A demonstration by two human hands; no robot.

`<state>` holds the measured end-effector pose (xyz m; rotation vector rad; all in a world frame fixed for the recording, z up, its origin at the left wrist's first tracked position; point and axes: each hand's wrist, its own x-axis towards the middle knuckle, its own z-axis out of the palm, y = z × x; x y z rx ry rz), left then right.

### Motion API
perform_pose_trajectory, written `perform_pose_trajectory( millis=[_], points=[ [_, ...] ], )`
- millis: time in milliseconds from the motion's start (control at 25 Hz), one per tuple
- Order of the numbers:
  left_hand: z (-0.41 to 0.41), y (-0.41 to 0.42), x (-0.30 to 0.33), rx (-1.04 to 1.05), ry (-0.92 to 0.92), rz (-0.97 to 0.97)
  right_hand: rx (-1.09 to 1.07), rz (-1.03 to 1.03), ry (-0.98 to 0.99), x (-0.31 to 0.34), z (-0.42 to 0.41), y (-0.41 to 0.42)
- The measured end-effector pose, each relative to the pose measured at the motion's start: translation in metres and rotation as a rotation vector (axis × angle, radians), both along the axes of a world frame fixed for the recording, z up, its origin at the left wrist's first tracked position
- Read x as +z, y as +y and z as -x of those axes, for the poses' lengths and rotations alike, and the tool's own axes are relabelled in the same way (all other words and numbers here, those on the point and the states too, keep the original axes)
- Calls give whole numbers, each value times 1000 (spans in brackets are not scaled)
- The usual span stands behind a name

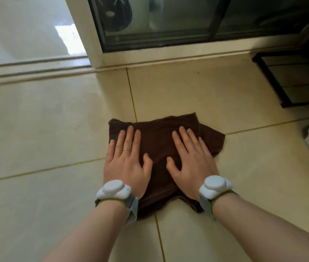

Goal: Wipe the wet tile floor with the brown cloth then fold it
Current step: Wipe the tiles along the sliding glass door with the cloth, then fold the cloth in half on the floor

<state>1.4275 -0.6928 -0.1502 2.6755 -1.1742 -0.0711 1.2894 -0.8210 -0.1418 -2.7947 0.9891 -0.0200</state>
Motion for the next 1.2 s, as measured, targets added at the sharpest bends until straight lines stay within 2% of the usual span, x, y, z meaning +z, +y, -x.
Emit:
perform_pose_trajectory(
  millis=[240, 440, 560, 680, 800, 1000, 1200],
  points=[
    [48, 55, 2, -8, 26, -61, 21, -17, 64, 0, 53, 55],
    [57, 68, 7, -20, 77, -89, 13, -90, 116, 9, 63, 69],
    [43, 66, 26, -78, 102, -131, 14, -139, 165, 26, 56, 60],
    [14, 54, 53, -172, 8, -131, 15, -89, 95, 52, 40, 35],
    [-13, 40, 71, -155, -35, -199, -16, -100, 61, 72, 25, 5],
    [-35, 33, 63, -147, 13, -395, 2, -201, 419, 81, 7, -18],
    [-31, 36, 72, -171, 39, -386, -21, -248, 542, 85, 3, -10]
  ],
)
